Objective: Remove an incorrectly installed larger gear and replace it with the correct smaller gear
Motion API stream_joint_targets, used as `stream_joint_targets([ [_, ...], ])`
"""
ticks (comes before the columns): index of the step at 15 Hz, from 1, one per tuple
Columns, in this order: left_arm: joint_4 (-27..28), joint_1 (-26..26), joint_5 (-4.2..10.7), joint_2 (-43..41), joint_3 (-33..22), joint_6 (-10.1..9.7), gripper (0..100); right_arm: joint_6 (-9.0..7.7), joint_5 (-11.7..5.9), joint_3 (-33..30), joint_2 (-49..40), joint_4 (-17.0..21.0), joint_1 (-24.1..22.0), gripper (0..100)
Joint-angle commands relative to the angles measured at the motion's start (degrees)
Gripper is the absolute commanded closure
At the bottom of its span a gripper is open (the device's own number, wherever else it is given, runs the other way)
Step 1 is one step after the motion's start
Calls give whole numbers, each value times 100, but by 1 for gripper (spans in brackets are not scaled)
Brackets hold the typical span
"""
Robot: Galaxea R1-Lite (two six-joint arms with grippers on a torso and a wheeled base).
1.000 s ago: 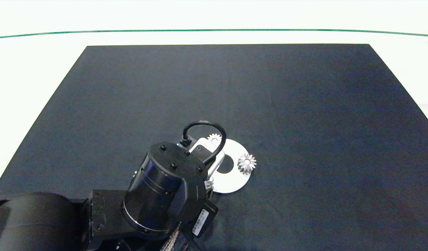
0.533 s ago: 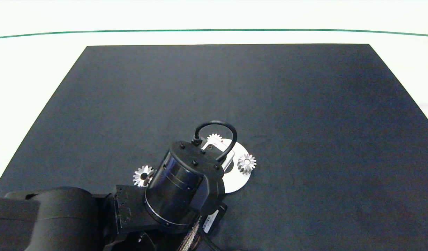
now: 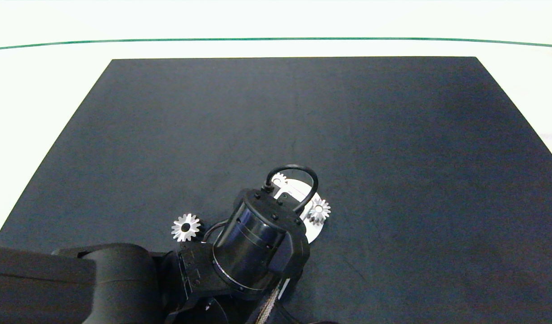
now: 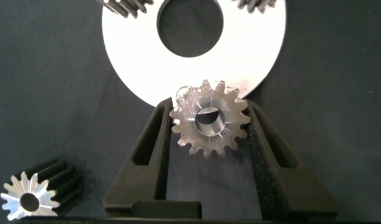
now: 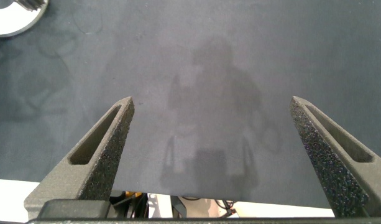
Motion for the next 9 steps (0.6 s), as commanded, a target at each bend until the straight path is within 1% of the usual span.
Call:
stream_joint_targets([
  [1, 9, 40, 22, 58, -54, 25, 84, -5, 2, -33, -43, -2, 14, 0],
  [4, -26, 224, 22, 58, -63, 271, 84, -5, 2, -60, -52, -2, 14, 0],
  [9, -35, 339, 22, 40, -19, 280, 84, -5, 2, -95, -25, -2, 6, 0],
])
